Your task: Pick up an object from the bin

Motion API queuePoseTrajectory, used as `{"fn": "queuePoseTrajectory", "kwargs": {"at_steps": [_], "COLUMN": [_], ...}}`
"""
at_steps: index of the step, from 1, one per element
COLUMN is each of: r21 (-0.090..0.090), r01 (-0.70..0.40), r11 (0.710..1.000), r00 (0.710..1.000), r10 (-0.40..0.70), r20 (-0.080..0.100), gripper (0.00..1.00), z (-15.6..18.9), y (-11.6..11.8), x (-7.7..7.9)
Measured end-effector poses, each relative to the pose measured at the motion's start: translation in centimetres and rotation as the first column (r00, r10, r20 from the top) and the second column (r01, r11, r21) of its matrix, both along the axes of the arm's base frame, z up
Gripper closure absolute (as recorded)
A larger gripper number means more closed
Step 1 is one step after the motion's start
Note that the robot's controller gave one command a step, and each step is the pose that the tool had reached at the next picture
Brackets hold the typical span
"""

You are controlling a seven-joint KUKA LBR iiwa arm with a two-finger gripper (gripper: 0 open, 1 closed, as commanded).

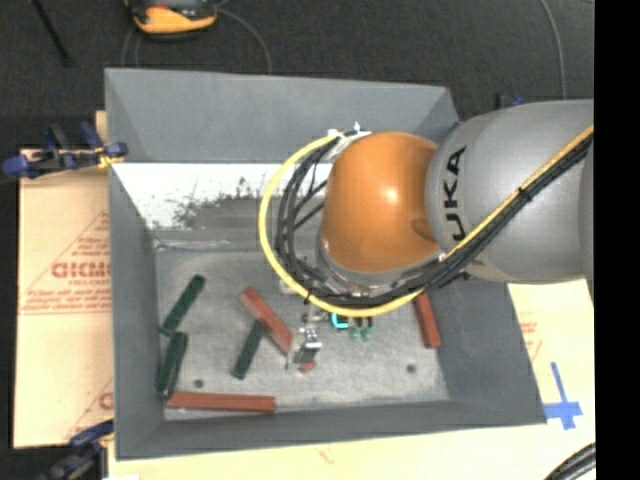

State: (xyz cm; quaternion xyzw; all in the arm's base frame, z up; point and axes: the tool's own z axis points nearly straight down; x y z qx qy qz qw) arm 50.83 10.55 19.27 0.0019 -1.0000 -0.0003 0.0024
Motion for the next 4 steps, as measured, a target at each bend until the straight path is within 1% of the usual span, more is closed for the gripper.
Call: {"fn": "queuePoseTrajectory", "kwargs": {"at_steps": [1,2,3,4], "r21": [0.001,0.000,0.001,0.001], "r01": [0.003,-0.057,0.149,0.150], "r11": [1.000,0.998,0.989,0.989], "r00": [1.000,0.998,0.989,0.989], "r10": [-0.003,0.057,-0.149,-0.150], "r20": [0.007,0.014,-0.004,-0.004], "gripper": [0.00,0.00,1.00,1.00], "z": [0.3,-5.0,-11.4,-11.4], "y": [0.0,-1.3,-0.8,-0.8], "x": [0.2,2.0,2.8,2.8]}}
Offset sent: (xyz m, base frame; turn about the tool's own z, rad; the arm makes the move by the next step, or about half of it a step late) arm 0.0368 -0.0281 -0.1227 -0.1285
